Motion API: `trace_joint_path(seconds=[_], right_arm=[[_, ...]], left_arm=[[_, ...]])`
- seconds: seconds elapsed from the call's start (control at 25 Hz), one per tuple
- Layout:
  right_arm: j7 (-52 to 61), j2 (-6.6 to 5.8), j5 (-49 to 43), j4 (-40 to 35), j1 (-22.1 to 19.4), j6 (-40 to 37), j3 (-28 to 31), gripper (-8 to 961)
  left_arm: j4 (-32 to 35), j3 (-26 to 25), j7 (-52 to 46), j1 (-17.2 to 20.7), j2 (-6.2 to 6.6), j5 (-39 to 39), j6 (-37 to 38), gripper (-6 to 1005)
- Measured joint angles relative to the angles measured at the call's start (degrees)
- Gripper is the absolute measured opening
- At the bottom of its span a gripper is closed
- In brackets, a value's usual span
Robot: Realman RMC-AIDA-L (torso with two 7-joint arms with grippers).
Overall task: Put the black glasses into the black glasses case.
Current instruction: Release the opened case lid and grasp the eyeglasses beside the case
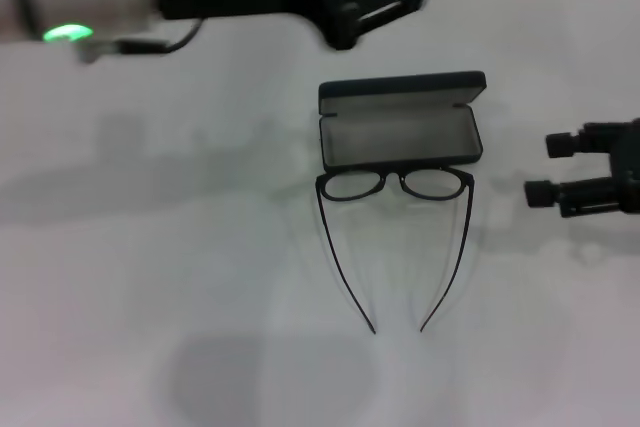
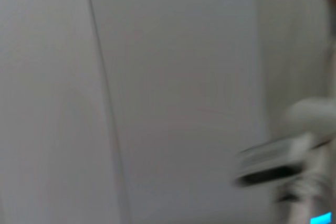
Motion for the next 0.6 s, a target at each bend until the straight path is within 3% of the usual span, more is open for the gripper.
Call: trace_joint_path(seconds=[0.24, 0.6], right_arm=[[10.83, 1.0, -15.88, -3.46, 12.42, 0.1, -1.56, 784], [11.62, 0.68, -30.36, 12.81, 29.93, 2.97, -2.12, 755]], left_arm=[[-11.39, -9.97, 2.27, 0.54, 0.03, -7.6, 18.5, 191], [-22.87, -10.16, 12.19, 2.03, -0.12, -7.08, 22.76, 182]])
